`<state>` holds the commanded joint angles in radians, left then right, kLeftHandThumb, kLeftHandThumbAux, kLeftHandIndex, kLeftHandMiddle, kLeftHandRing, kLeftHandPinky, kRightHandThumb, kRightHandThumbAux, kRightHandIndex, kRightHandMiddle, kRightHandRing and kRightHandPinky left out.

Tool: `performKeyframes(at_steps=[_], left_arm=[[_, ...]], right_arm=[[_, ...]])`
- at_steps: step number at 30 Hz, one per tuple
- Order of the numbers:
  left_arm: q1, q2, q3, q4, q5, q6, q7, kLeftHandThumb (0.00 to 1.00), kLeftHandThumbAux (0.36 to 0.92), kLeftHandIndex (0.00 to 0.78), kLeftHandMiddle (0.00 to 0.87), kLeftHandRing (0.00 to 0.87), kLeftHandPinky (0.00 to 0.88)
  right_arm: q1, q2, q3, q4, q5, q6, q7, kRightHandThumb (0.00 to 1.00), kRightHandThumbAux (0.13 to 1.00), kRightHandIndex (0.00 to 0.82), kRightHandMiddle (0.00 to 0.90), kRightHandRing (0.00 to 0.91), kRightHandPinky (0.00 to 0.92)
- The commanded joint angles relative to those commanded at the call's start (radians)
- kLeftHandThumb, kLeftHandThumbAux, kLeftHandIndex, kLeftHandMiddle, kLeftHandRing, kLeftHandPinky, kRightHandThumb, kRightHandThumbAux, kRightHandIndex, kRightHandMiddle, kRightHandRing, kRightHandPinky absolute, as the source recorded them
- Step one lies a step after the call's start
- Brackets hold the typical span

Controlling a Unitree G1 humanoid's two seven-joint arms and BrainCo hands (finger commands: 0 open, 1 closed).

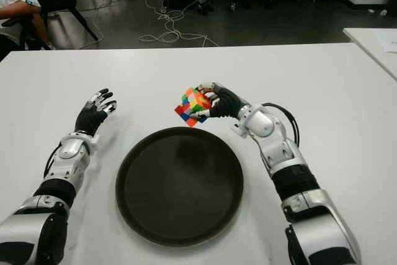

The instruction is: Pick up the Rubik's Cube and put it in the plate

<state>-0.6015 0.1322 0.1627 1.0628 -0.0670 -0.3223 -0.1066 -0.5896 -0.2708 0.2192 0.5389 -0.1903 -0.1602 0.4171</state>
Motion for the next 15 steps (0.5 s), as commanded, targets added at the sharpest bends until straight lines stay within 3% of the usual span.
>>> performKeyframes(at_steps=[15], left_arm=[[-0.01, 0.012, -0.004, 0.028, 0.006, 0.0, -0.016, 0.215, 0.7, 0.06, 0.131, 0.12, 0.084]], right_arm=[[-0.034, -0.04, 0.088, 0.007, -0.188, 0.076, -0.032, 0.687, 0.732, 0.433, 0.756, 0.788, 0.787]])
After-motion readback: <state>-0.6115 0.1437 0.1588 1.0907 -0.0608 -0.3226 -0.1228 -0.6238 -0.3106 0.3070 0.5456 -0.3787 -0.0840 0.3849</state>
